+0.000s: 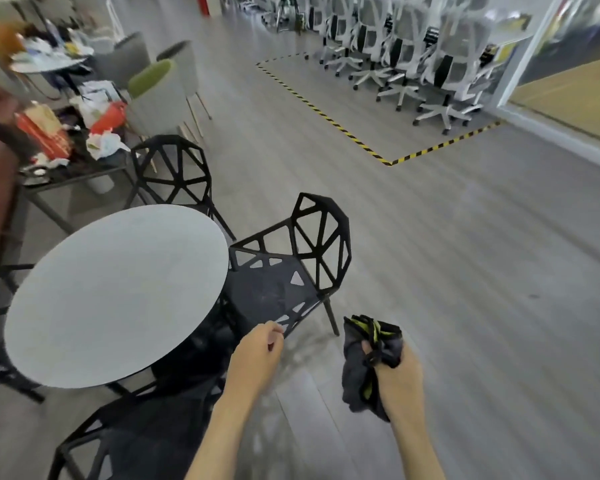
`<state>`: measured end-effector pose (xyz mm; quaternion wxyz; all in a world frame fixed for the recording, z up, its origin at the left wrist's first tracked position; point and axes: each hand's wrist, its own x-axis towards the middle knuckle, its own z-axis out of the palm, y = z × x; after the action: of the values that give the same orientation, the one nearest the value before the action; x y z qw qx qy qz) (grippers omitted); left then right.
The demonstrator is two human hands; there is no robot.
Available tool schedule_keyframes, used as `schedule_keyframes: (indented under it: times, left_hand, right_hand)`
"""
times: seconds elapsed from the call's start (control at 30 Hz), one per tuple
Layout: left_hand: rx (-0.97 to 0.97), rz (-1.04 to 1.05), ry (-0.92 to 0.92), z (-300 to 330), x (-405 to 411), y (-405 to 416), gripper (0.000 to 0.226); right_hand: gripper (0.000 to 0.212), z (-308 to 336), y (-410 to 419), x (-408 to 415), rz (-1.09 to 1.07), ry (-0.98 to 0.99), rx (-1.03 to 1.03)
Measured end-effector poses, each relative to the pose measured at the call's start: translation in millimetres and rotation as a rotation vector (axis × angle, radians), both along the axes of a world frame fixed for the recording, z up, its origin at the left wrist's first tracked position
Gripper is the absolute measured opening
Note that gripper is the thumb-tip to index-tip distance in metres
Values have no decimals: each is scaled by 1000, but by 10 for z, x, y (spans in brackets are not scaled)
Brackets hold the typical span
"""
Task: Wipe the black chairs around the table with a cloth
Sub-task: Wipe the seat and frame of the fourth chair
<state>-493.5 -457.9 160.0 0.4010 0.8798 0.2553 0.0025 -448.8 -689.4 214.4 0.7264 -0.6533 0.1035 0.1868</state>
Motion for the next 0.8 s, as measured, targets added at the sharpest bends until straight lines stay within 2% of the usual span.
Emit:
schedule_keyframes:
  times: [0.1, 0.2, 0.33, 0.47, 0.63, 0.8]
  left_hand:
    - [-13, 42, -29, -52, 510, -134, 18]
    - [-35, 99, -40, -156, 1090, -173, 17]
    - [-21, 188, -30, -285, 1862, -154, 20]
    - [-27, 271, -7, -316, 2401, -222, 19]
    - [-25, 389, 63, -436, 2967, -334, 21]
    - [-36, 547, 158, -538, 3491, -551, 22]
  right_hand:
    - [17, -87, 56, 632, 138, 2, -78]
    - [24, -129, 128, 1344, 169, -7, -156]
    - [22, -371, 160, 2336, 228, -172, -356]
    - [14, -412, 177, 3166, 310, -185, -389]
    - [16, -547, 274, 4088, 413, -133, -359]
    - [14, -800, 422, 4960, 617, -115, -383]
